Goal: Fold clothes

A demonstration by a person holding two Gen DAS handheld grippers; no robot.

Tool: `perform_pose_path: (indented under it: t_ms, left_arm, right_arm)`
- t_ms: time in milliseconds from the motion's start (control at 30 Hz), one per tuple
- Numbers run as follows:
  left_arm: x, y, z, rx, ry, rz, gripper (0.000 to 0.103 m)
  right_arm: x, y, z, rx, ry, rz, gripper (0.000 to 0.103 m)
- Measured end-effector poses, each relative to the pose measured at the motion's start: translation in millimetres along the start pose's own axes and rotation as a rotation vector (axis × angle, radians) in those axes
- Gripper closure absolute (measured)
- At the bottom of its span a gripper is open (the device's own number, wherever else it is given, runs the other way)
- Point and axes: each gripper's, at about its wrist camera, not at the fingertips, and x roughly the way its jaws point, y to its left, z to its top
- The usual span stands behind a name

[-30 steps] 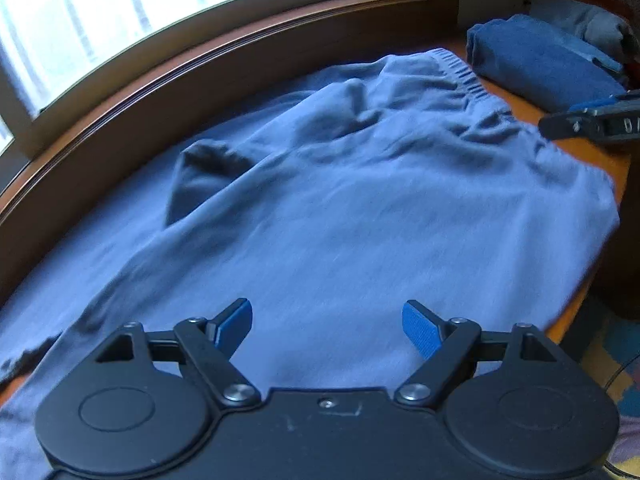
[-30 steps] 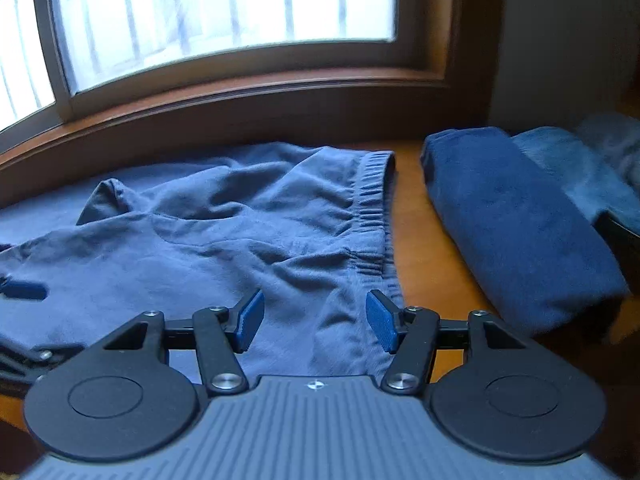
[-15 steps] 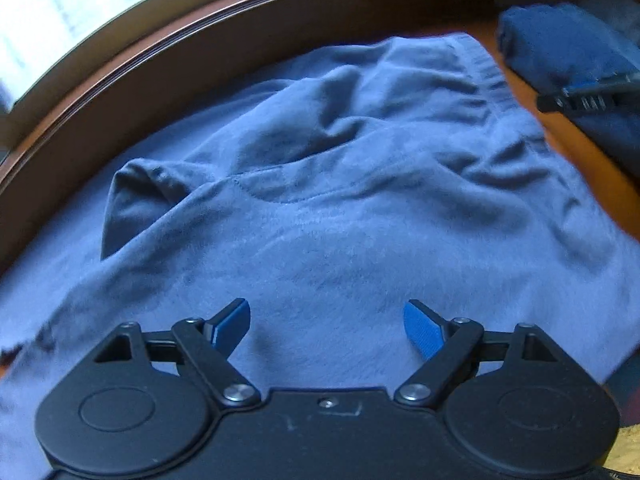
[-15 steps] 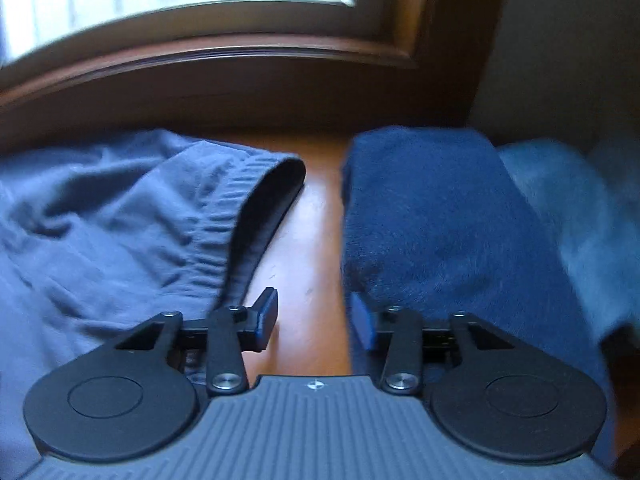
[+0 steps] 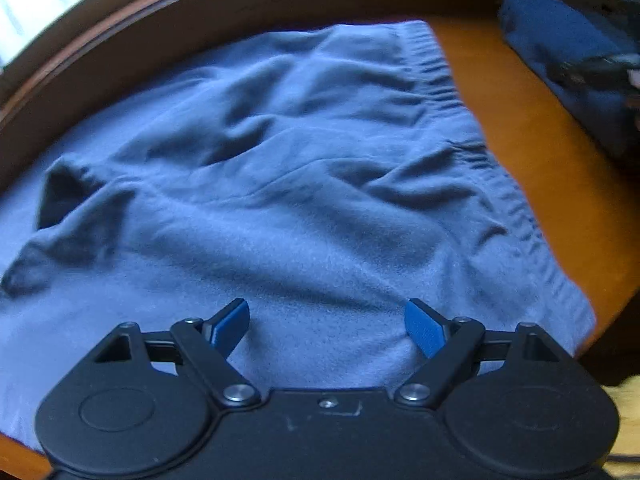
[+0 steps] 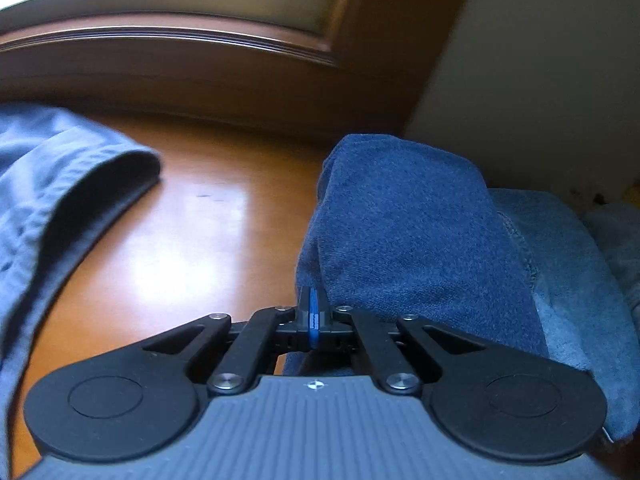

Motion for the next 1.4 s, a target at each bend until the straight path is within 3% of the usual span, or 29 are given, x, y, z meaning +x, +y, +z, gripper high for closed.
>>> perform_pose_path:
  t_ms: [33,100,167,200,300,367,400,467,533,700,833,933,1000,1100,1200,1233,1300,1400]
  left_arm:
    - [0,-5,0,0.002,0.005,-0.020,0.019]
    - [0,-14,0,0.007,0.013,-0.056,0.019]
    - [-4,-16,-1,0.003,0.006,-0.058,0.019]
    - [-7,-11,-1,-0.021,-0.004,-0.052,0.019]
    - [-24,21,-1,-0.103,-0.087,0.067,0.019]
    - [-31,48,-1,-0.140,-0.119,0.211,0.019]
    - [-33,61,0,-0.157,-0.124,0.286,0.019]
    - [-31,84,0,-0.190,-0.106,0.386,0.019]
    - [-24,105,-5,-0.224,-0.060,0.431,0.019]
    - [-15,112,-24,-0.309,0.007,0.344,0.018]
    - [-18,104,-29,-0.373,0.049,0.112,0.015]
    - [-26,95,-34,-0.308,0.049,0.087,0.016]
    - [-36,111,-32,-0.316,0.017,0.104,0.018]
    - [-53,138,-29,-0.328,-0.033,0.137,0.018]
    - [-67,181,-17,-0.323,-0.105,0.262,0.018]
    - [-66,194,-8,-0.298,-0.116,0.312,0.018]
    - [-61,219,11,-0.247,-0.135,0.401,0.018]
    - [-32,238,45,-0.173,-0.120,0.432,0.018]
  right_arm:
    - [-3,-1,3,0.021,0.005,0.017,0.100]
    - [-14,-1,9,0.079,-0.013,0.084,0.078]
    - [-27,4,16,0.141,-0.068,0.190,0.036]
    - [-31,10,20,0.154,-0.097,0.245,0.029]
    - [-27,31,34,0.126,-0.142,0.347,0.027]
    - [-12,43,43,0.107,-0.103,0.357,0.030]
    - [-3,49,47,0.100,-0.074,0.364,0.034]
    - [17,61,51,0.068,0.002,0.387,0.067]
    - [23,72,54,0.025,-0.014,0.382,0.066]
    - [40,103,80,-0.133,-0.111,0.188,0.066]
    - [40,116,96,-0.179,-0.129,0.087,0.052]
    - [2,115,91,-0.188,-0.196,0.009,0.050]
    - [-38,116,80,-0.216,-0.263,0.020,0.050]
    - [-95,130,59,-0.257,-0.286,0.301,0.048]
    - [-124,166,38,-0.316,-0.180,0.718,0.050]
    - [-129,181,31,-0.330,-0.150,0.810,0.051]
    - [-136,214,18,-0.380,-0.123,0.870,0.052]
    - [-135,245,5,-0.467,-0.090,0.857,0.057]
